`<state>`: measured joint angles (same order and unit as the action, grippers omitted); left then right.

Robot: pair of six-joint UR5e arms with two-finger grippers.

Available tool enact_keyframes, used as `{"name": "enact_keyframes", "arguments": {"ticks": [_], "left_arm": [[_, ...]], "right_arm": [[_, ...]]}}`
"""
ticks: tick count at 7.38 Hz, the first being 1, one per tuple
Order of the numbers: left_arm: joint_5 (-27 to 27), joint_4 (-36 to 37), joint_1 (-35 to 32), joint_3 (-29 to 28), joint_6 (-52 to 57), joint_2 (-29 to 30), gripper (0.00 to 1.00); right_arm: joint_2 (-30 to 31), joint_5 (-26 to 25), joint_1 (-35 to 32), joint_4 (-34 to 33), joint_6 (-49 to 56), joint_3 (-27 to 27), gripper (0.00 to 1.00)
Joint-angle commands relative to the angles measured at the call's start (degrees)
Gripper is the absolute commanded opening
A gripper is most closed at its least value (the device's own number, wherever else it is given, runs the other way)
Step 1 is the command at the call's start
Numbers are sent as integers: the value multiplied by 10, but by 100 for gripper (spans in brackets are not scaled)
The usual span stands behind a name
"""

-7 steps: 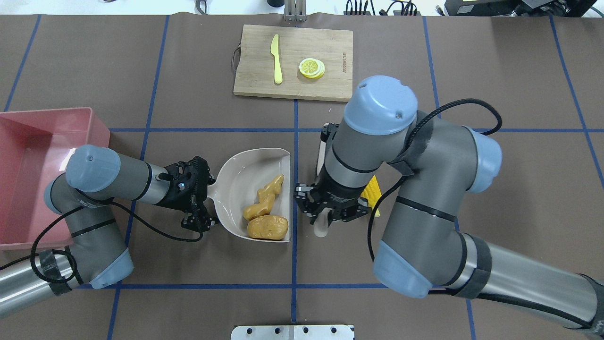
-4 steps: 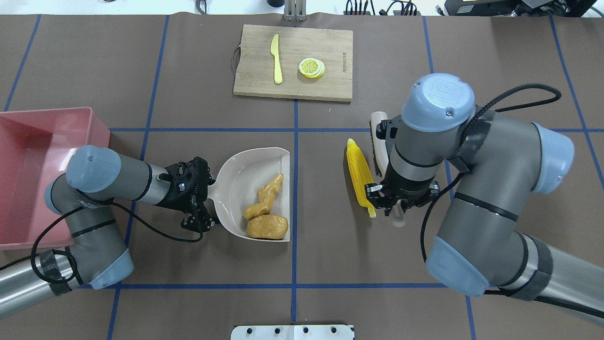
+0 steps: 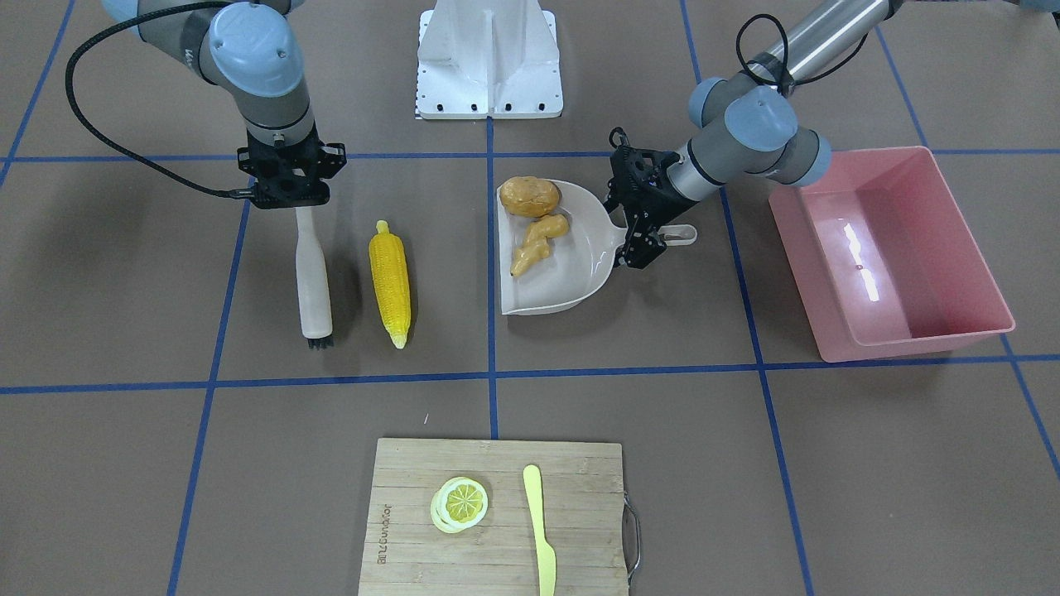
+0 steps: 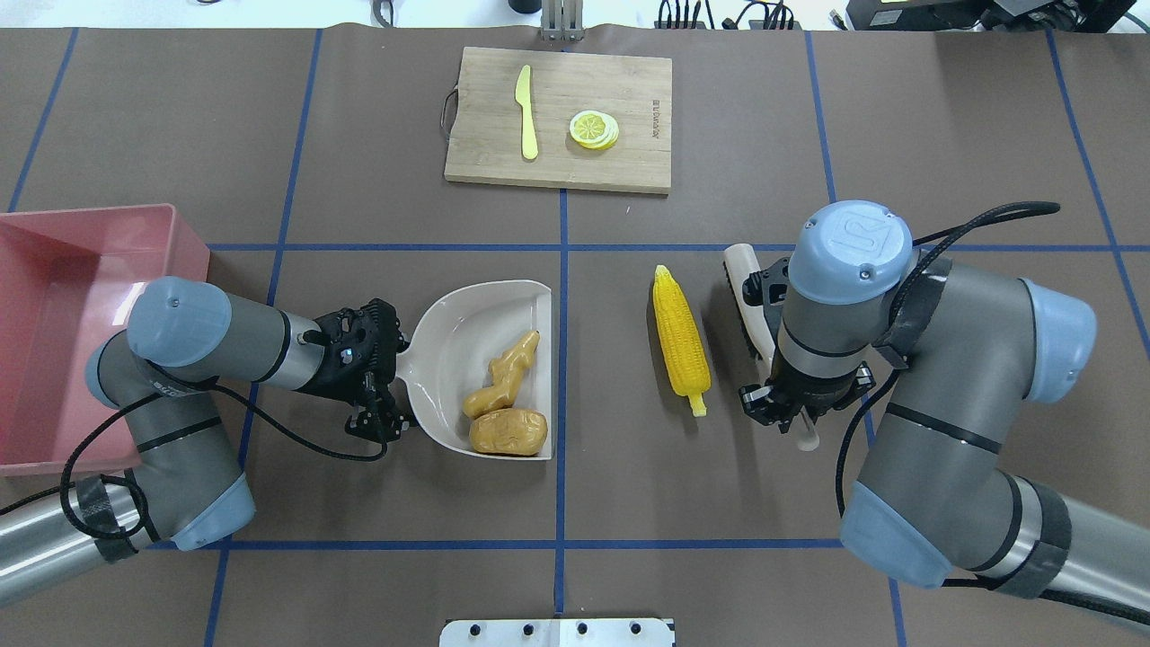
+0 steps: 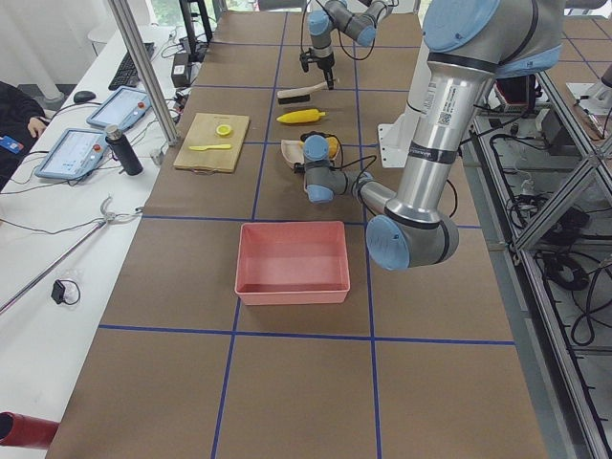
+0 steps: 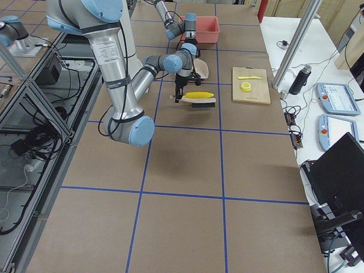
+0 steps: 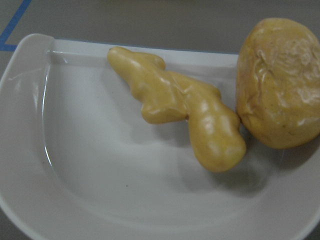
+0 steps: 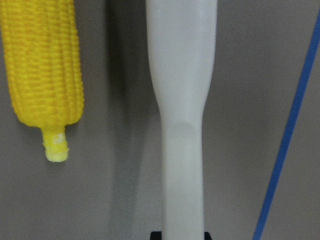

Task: Sweep and dump trash into bin
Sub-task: 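Lift the brush back with the right gripper behind the corn cob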

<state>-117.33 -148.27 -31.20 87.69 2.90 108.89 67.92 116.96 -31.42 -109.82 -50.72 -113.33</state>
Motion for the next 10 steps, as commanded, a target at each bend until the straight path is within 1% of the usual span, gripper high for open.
{"name": "enact_keyframes", "arguments": {"ticks": [1, 7, 9, 10], "left_arm": [[0, 0, 0, -1, 0, 0, 98], [1, 1, 0, 1, 0, 1, 98], [1, 22, 0, 13, 0, 1, 98], [2, 22, 0, 15, 0, 1, 98]], "right_arm": [[-13, 10, 28, 58, -29, 23, 0], [-59, 13, 58, 58, -60, 26, 0], [-71, 18, 59, 59, -81, 25, 0], [-71, 18, 60, 79, -85, 25, 0]]}}
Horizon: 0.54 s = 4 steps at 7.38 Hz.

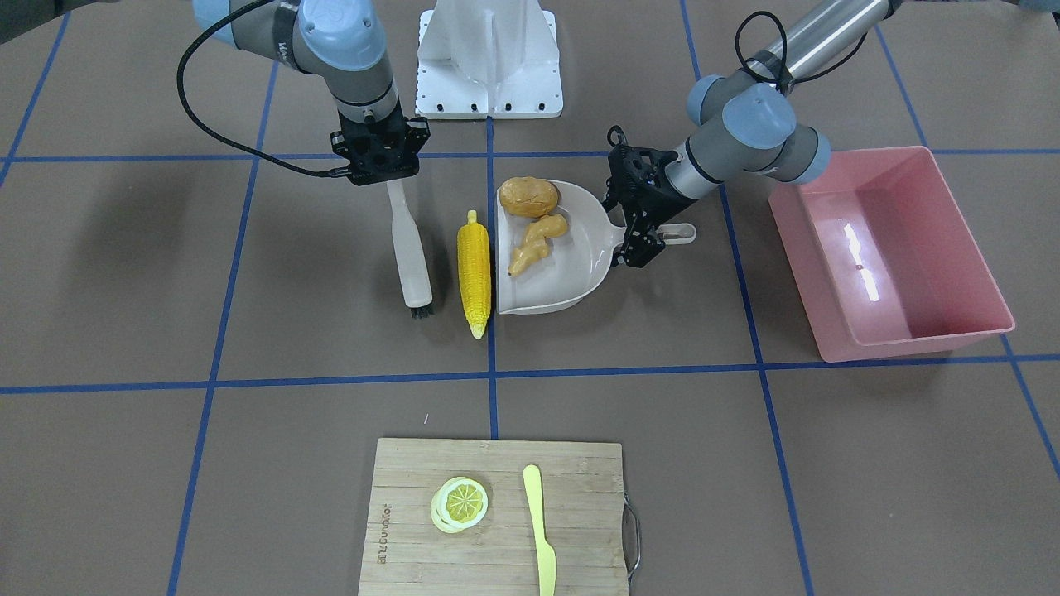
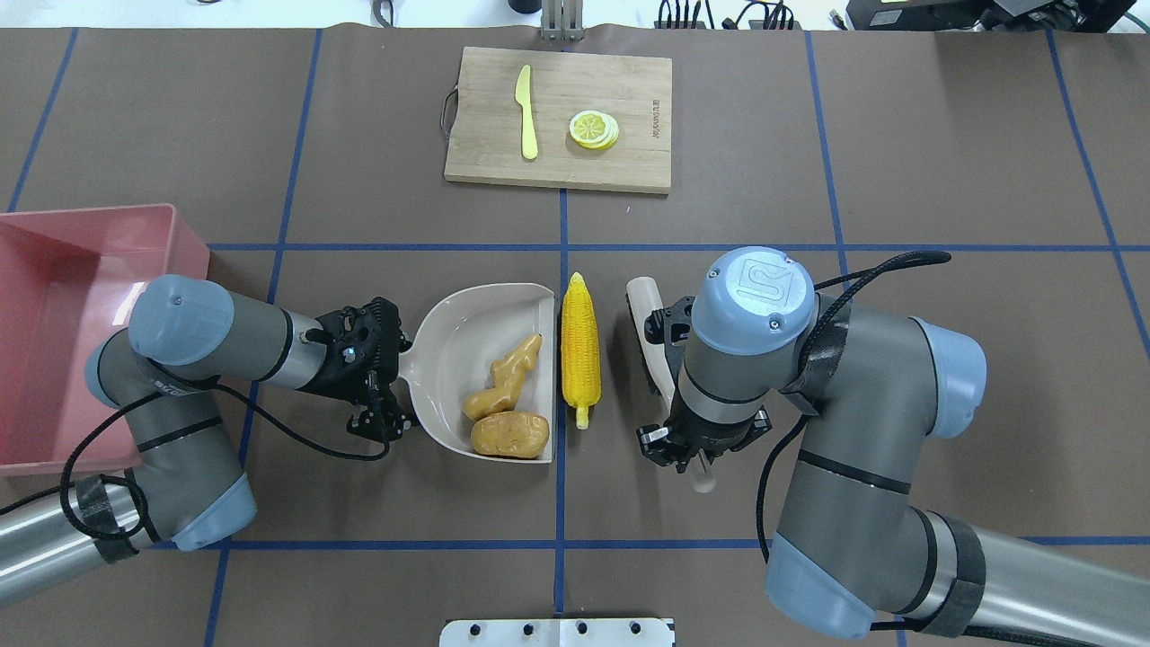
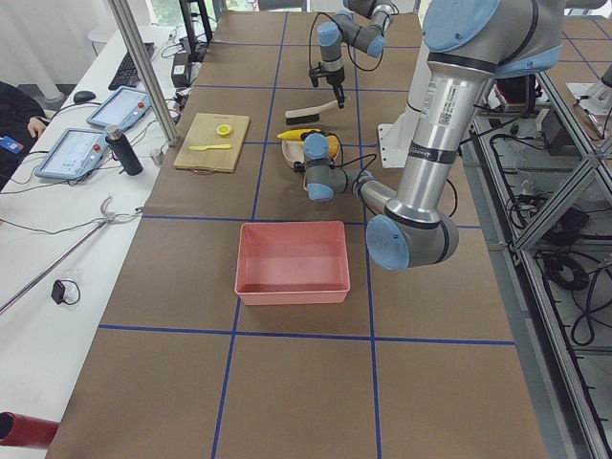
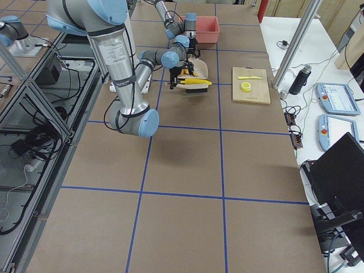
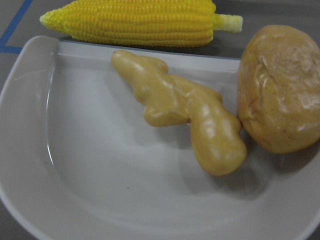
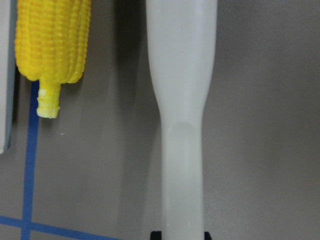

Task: Sweep and dump trash into bin
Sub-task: 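Sweep the corn cob into the dustpan with the brush in the right gripper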

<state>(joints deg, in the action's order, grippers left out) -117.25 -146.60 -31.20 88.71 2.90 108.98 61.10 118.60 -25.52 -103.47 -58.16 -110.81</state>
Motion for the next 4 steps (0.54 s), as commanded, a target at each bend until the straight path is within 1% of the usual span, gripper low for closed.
{"name": "enact_keyframes", "arguments": {"ticks": [1, 3, 4], "left_arm": [[7, 9, 0, 8, -1, 0, 98], [10, 26, 0, 15, 0, 1, 98], [15, 27, 0, 16, 0, 1, 98]], "right_arm": [[-3, 1, 5, 29, -28, 0, 0], [-2, 0, 18, 82, -56, 8, 0], [-5, -1, 20, 105, -56, 22, 0]]}}
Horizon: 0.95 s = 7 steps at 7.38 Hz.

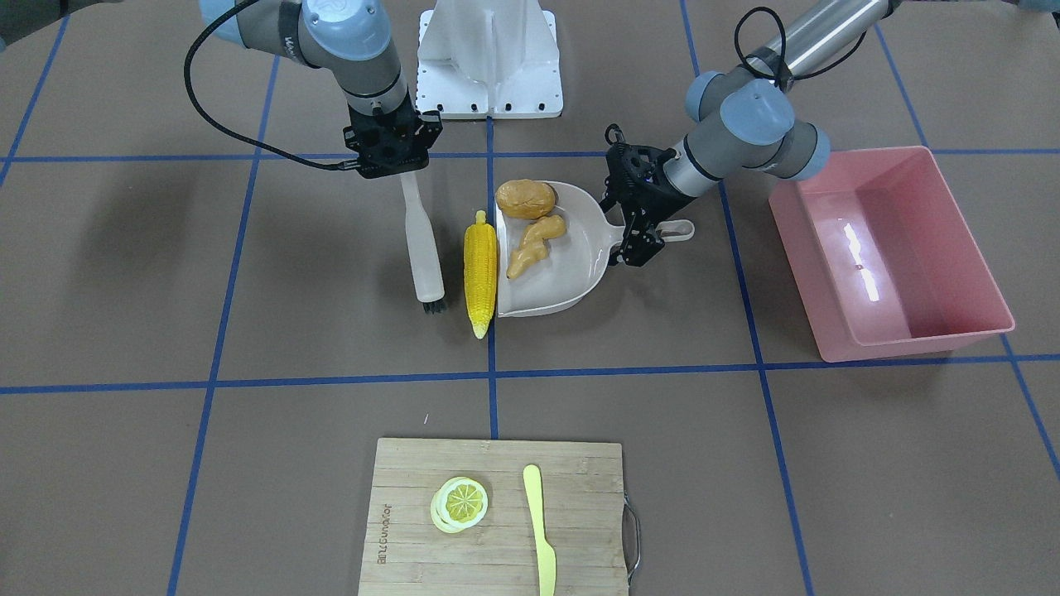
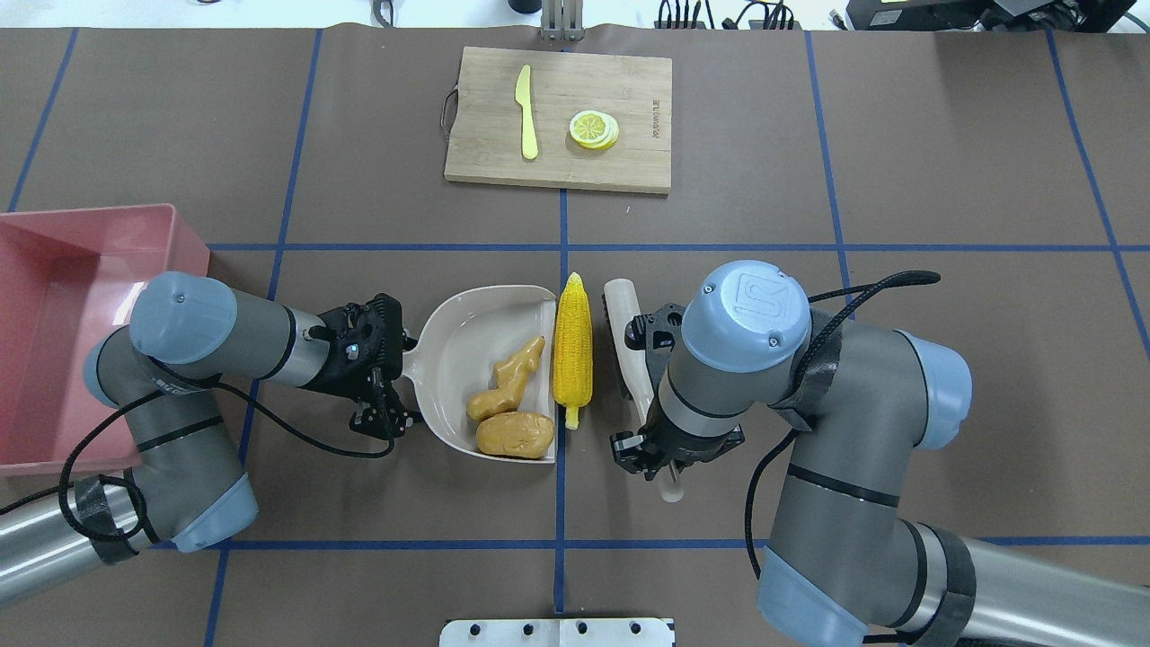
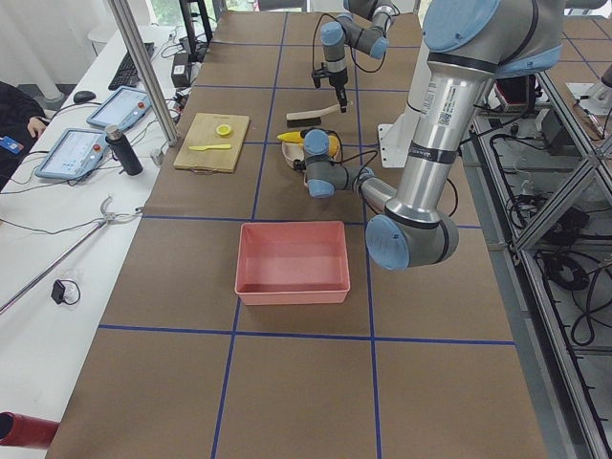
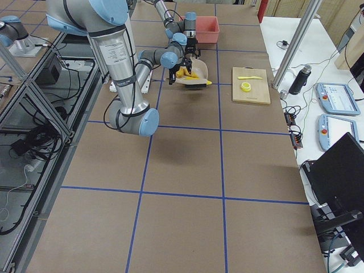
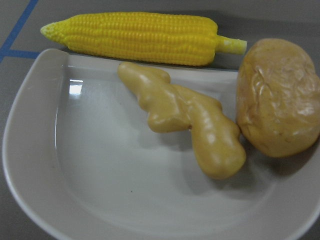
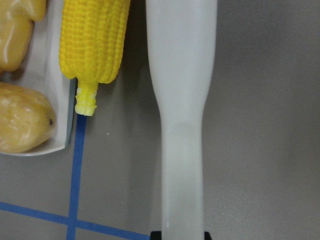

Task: Sweep and dump trash into bin
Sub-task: 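Sweep the corn cob into the dustpan with the brush in the right gripper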

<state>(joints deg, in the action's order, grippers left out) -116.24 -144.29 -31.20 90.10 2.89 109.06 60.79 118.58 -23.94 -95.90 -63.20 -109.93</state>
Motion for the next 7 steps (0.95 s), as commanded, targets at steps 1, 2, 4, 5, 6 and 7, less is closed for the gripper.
{"name": "enact_keyframes", "arguments": {"ticks": [1, 2, 4, 5, 6, 7], "left_arm": [[5, 4, 0, 2, -1, 0, 98], [5, 4, 0, 2, 0, 0, 98], [6, 9, 0, 5, -1, 0, 98], [6, 9, 0, 5, -1, 0, 98], [6, 9, 0, 5, -1, 0, 98], [6, 9, 0, 4, -1, 0, 98]], "right_arm": [[-13, -2, 6, 55, -17, 34, 0], [-21, -2, 6, 79, -29, 49, 0], [-53, 0, 16, 79, -61, 50, 0], [-61, 1, 18, 80, -75, 49, 0], [-70, -1, 27, 79, -76, 51, 0], [-81, -2, 35, 79, -87, 62, 0]]}}
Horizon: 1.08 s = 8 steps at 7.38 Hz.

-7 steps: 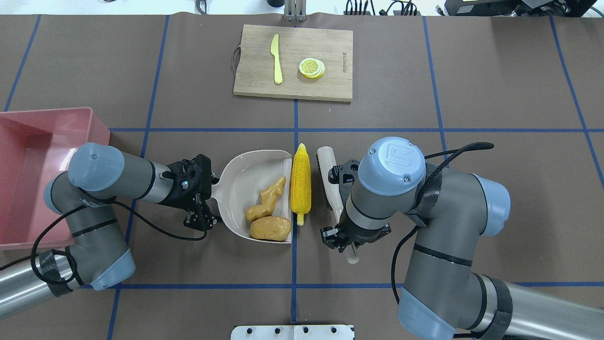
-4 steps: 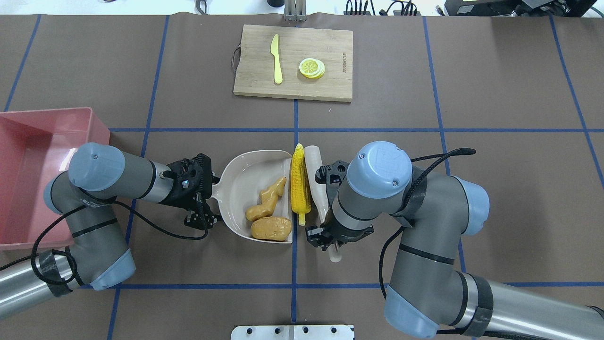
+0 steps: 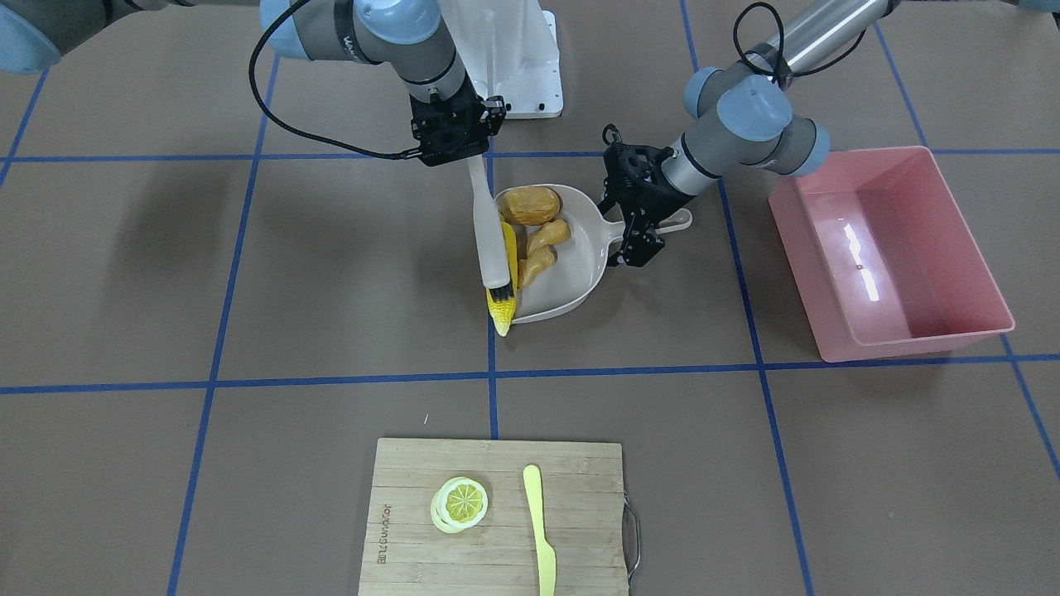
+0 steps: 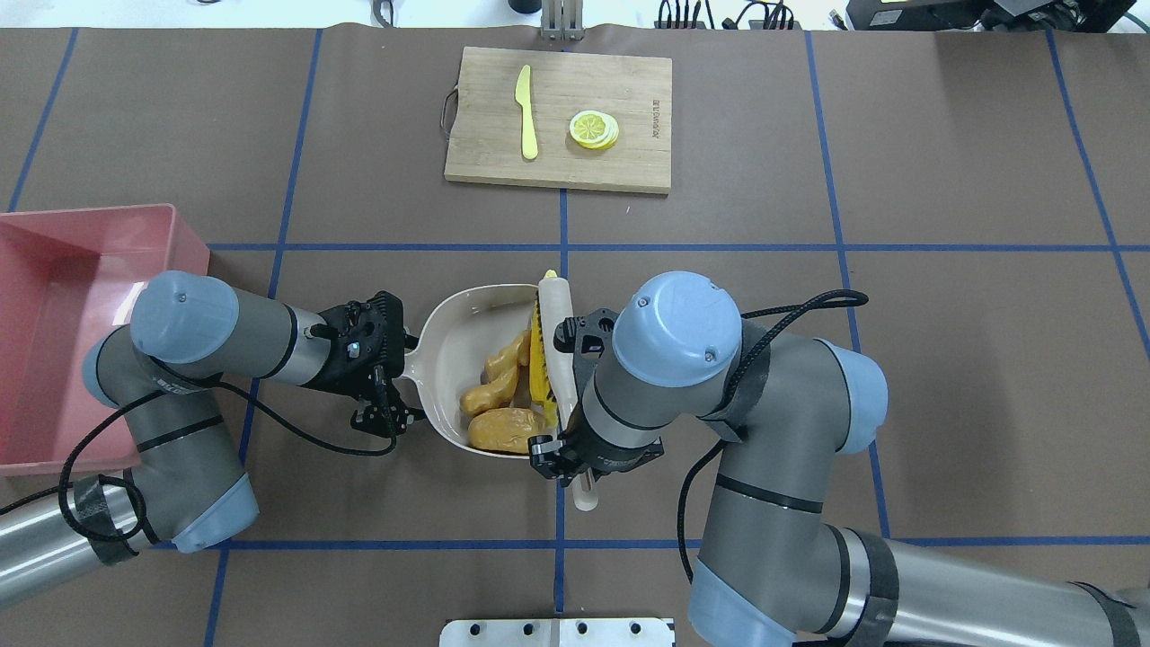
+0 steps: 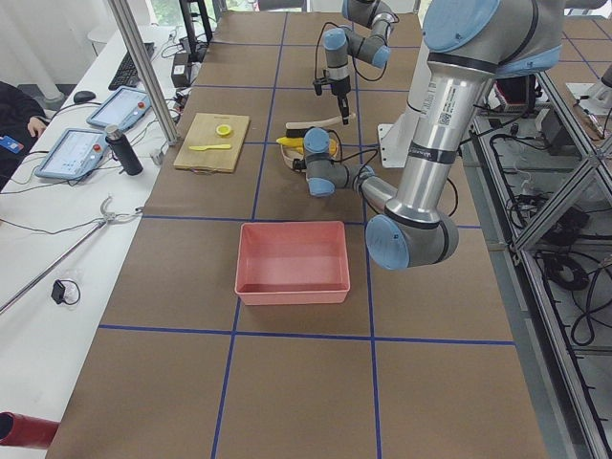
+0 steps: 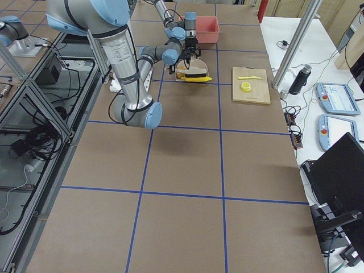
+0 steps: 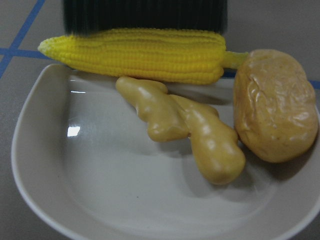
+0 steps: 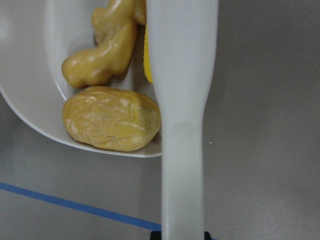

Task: Sweep and dump trash into bin
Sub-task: 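Sweep the corn cob into the dustpan with the brush in the right gripper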

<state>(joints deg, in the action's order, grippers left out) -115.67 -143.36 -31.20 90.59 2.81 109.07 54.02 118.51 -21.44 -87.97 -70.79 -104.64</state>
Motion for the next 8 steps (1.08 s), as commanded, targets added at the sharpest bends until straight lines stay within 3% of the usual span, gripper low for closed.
{"name": "enact_keyframes", "arguments": {"ticks": [1, 8], "left_arm": [[0, 0, 0, -1, 0, 0, 98], [0, 0, 0, -2, 2, 0, 98]], "right_arm": [[-33, -2, 12, 0, -14, 31, 0], [-79, 13, 11, -8, -21, 58, 0]]}}
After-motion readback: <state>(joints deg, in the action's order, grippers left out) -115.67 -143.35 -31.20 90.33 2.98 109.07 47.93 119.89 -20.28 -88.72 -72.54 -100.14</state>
